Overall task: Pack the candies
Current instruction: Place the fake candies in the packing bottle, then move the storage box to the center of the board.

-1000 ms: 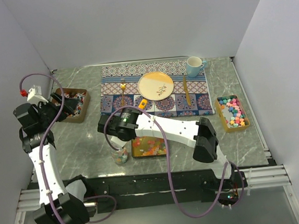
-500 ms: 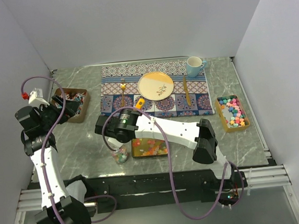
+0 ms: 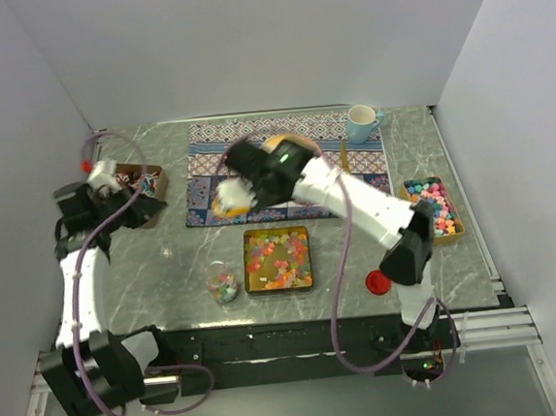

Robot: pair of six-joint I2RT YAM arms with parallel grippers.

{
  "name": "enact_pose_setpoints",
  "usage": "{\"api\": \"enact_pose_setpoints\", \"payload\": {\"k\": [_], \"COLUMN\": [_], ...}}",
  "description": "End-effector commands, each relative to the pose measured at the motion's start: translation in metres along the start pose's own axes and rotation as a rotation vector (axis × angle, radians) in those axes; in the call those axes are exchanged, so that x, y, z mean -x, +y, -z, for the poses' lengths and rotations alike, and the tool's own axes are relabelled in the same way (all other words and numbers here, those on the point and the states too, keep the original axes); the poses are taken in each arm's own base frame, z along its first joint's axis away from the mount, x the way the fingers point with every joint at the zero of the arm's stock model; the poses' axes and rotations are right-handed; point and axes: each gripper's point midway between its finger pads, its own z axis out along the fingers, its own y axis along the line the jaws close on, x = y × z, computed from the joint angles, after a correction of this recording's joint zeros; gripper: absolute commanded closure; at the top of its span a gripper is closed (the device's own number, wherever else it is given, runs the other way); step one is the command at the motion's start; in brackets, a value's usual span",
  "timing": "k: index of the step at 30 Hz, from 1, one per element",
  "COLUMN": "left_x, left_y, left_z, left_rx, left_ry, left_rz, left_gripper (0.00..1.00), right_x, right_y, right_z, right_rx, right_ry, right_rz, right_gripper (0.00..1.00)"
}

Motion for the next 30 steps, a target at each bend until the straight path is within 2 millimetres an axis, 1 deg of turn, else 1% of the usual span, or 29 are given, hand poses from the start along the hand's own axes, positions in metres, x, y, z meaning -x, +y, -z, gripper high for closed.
{"api": "enact_pose_setpoints", "payload": {"k": [1,2,3,4,5,6,7,8,9,10,11,12,13,14,15,16,17,18,19,20,21,22,24,25,27,28,30], "left_x": [-0.037,-0.043,-0.054,-0.07,-0.069,-0.084,-0.099,-0.096,-0.105,-0.107,-0.104,-0.104,-0.109,-0.105,-0.104,-0.11,-0.111,-0.118,-0.122,-0.129,-0.133,-0.145,-0.156,-0.167,-0.177,-0.187,-0.192], "left_y": [-0.031,-0.036,-0.026,-0.019,-0.015,-0.005,-0.009,-0.007,-0.005,-0.013,-0.009,-0.009,-0.018,-0.024,-0.017,-0.024,-0.028,-0.021,-0.028,-0.03,-0.023,-0.029,-0.029,-0.031,-0.028,-0.026,-0.023], "left_z": [-0.018,-0.023,-0.031,-0.028,-0.031,-0.035,-0.034,-0.04,-0.048,-0.061,-0.07,-0.079,-0.087,-0.098,-0.107,-0.113,-0.118,-0.125,-0.131,-0.133,-0.136,-0.137,-0.136,-0.135,-0.133,-0.129,-0.125], "left_rx": [-0.137,-0.18,-0.18,-0.174,-0.203,-0.219,-0.249,-0.242,-0.246,-0.255,-0.167,-0.127,-0.129,-0.108,-0.033,0.002,0.016,0.071,0.097,0.099,0.156,0.161,0.189,0.207,0.254,0.279,0.315], "left_ry": [0.237,0.278,0.345,0.427,0.456,0.538,0.62,0.644,0.693,0.694,0.69,0.68,0.674,0.636,0.621,0.622,0.618,0.637,0.642,0.664,0.67,0.69,0.71,0.726,0.736,0.751,0.754], "left_rz": [-0.26,-0.404,-0.414,-0.4,-0.495,-0.48,-0.484,-0.541,-0.539,-0.596,-0.584,-0.583,-0.593,-0.559,-0.548,-0.478,-0.456,-0.417,-0.377,-0.362,-0.363,-0.369,-0.384,-0.386,-0.399,-0.404,-0.399], "left_gripper": [0.99,0.99,0.99,0.99,0.99,0.98,0.79,0.68,0.63,0.57,0.5,0.42,0.36,0.33,0.32,0.3,0.3,0.29,0.3,0.3,0.3,0.3,0.3,0.3,0.31,0.32,0.35], "right_x": [-0.05,-0.053,-0.061,-0.07,-0.078,-0.084,-0.096,-0.099,-0.104,-0.111,-0.123,-0.13,-0.135,-0.144,-0.151,-0.155,-0.161,-0.165,-0.167,-0.171,-0.175,-0.177,-0.184,-0.185,-0.19,-0.193,-0.197], "right_y": [-0.007,-0.016,-0.019,-0.017,-0.016,-0.016,-0.016,-0.017,-0.018,-0.019,-0.02,-0.022,-0.022,-0.024,-0.024,-0.024,-0.023,-0.021,-0.021,-0.02,-0.018,-0.016,-0.014,-0.013,-0.013,-0.014,-0.015], "right_z": [0.021,0.03,0.03,0.027,0.029,0.029,0.027,0.031,0.032,0.033,0.033,0.033,0.034,0.035,0.034,0.034,0.034,0.033,0.033,0.033,0.032,0.033,0.03,0.03,0.03,0.029,0.028], "right_rx": [0.076,0.055,0.062,0.084,0.07,0.055,0.049,0.047,0.044,0.039,0.028,0.018,0.012,-0.003,-0.011,-0.017,-0.026,-0.028,-0.032,-0.031,-0.025,-0.024,-0.021,-0.013,-0.017,-0.015,-0.016], "right_ry": [-0.244,-0.308,-0.329,-0.337,-0.326,-0.314,-0.295,-0.314,-0.316,-0.311,-0.295,-0.287,-0.28,-0.272,-0.258,-0.25,-0.239,-0.225,-0.22,-0.215,-0.211,-0.207,-0.196,-0.197,-0.195,-0.192,-0.191], "right_rz": [-0.596,-0.704,-0.76,-0.798,-0.796,-0.8,-0.823,-0.848,-0.869,-0.891,-0.916,-0.932,-0.946,-0.968,-0.98,-0.987,-0.995,-1.0,-1.001,-1.007,-1.015,-1.02,-1.038,-1.044,-1.055,-1.069,-1.078], "right_gripper": [1.0,1.0,1.0,1.0,1.0,1.0,1.0,1.0,1.0,1.0,1.0,1.0,1.0,1.0,1.0,1.0,1.0,1.0,1.0,1.0,1.0,1.0,1.0,1.0,1.0,1.0,1.0]}}
